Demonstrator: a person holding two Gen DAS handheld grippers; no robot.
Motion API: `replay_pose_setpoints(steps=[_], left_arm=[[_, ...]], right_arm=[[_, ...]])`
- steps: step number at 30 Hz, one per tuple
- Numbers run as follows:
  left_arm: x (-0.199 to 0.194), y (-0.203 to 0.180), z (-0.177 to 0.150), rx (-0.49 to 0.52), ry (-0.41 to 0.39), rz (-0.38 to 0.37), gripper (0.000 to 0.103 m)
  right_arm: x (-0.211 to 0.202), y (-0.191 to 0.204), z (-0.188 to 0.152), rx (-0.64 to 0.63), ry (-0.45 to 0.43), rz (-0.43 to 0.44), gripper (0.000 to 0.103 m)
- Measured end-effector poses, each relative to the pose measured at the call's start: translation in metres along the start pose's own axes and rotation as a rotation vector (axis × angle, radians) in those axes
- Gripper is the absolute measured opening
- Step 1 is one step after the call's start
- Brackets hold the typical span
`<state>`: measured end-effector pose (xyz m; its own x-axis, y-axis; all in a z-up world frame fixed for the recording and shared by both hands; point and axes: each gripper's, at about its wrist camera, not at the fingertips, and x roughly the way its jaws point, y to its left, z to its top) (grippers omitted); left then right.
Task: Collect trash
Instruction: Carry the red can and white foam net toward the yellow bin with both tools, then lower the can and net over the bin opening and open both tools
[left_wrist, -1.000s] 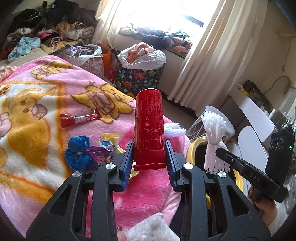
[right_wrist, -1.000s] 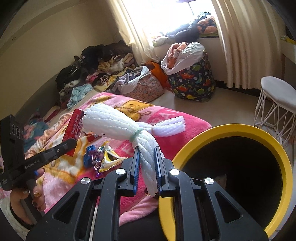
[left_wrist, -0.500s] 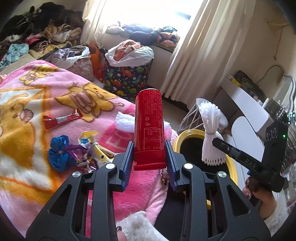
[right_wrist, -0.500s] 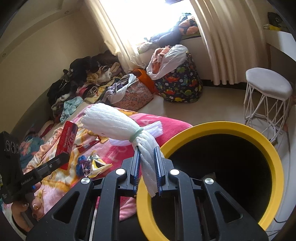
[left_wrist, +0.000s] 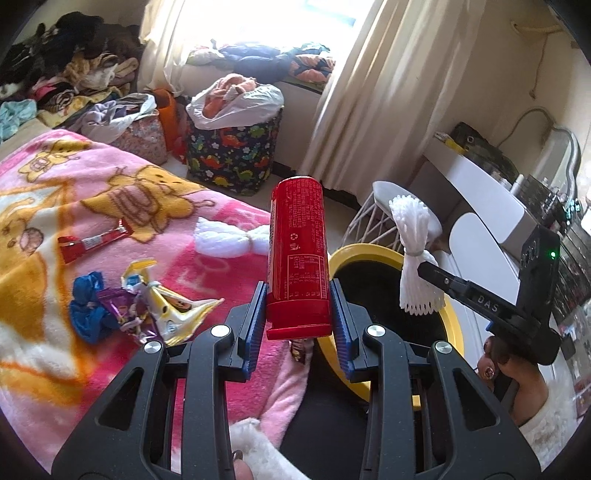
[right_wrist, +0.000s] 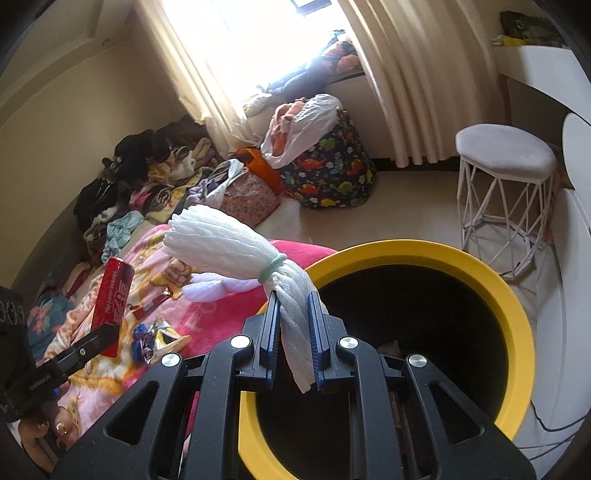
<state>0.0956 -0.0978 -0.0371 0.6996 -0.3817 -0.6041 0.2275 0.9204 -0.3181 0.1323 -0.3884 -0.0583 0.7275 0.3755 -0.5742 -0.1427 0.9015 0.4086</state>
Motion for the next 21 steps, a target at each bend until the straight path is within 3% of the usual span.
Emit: replay_pose_setpoints(steps=[21], left_arm=[[0.024,-0.046,-0.012,0.098,0.067,-0.069,0.026]], right_arm=[[-0.006,-0.049,-0.007,0.108,-0.002,-0.106,0.015]])
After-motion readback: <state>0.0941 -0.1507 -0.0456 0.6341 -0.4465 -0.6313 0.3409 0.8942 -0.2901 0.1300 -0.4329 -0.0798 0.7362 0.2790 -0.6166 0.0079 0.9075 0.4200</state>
